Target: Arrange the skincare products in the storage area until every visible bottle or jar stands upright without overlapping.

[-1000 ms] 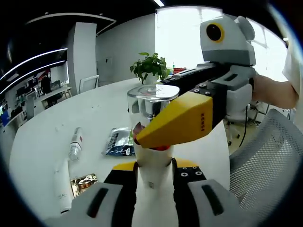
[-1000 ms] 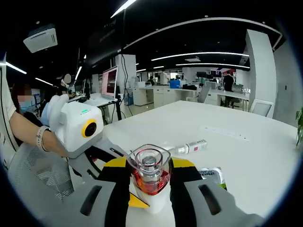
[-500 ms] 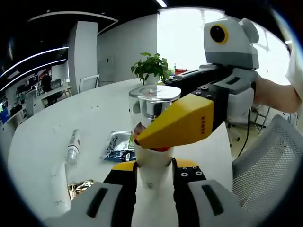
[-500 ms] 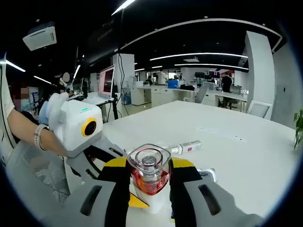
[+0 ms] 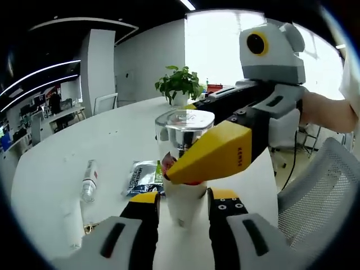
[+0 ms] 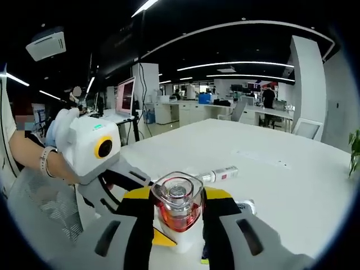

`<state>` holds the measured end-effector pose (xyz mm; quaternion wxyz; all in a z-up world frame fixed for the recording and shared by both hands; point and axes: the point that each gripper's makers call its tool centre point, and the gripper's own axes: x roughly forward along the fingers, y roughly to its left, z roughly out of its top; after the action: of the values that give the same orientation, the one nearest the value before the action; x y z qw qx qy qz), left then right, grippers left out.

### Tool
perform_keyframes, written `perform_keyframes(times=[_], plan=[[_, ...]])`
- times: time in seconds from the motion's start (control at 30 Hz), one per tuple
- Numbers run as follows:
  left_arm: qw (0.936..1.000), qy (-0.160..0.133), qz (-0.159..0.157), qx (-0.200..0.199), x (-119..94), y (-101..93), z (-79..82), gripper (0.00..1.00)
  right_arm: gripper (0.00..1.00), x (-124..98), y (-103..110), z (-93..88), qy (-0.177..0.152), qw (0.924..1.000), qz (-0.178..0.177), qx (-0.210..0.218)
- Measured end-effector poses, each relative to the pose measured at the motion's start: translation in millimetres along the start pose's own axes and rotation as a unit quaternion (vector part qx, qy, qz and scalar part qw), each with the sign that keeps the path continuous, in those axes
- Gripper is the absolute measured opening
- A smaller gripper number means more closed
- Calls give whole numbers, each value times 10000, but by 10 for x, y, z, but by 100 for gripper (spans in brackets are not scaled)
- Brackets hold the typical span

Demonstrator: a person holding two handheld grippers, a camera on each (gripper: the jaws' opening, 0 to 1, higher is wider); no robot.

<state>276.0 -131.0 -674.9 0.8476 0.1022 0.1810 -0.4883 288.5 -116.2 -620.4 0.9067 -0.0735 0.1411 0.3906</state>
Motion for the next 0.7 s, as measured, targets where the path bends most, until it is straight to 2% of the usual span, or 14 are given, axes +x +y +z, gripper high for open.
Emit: perform_keyframes(times=[0.13,0.23,0.37,0.43,0.5,0.7], plan=[[10000,55,44,-10,-101,38,-36,33,37,-26,-29,48,-75,9999,-112,-37],[9997,-98,121,-211,-215,55,-8,35,39,-49,-36,54,-72,9999,-149,-16],[9993,43,217,-294,-325,115,-82,38,45,-81,-40,70,-84,9998,-199,4],[9985,92,209,-505,-391,144,-113,43,48,-95,-48,81,-83,9997,-237,-12],[9980,-4,242,-590,-477,168,-87,47,54,-104,-46,81,-35,9997,-255,-31],[9967,66,446,-672,-728,288,-130,59,75,-180,-31,81,64,9992,-402,-2]])
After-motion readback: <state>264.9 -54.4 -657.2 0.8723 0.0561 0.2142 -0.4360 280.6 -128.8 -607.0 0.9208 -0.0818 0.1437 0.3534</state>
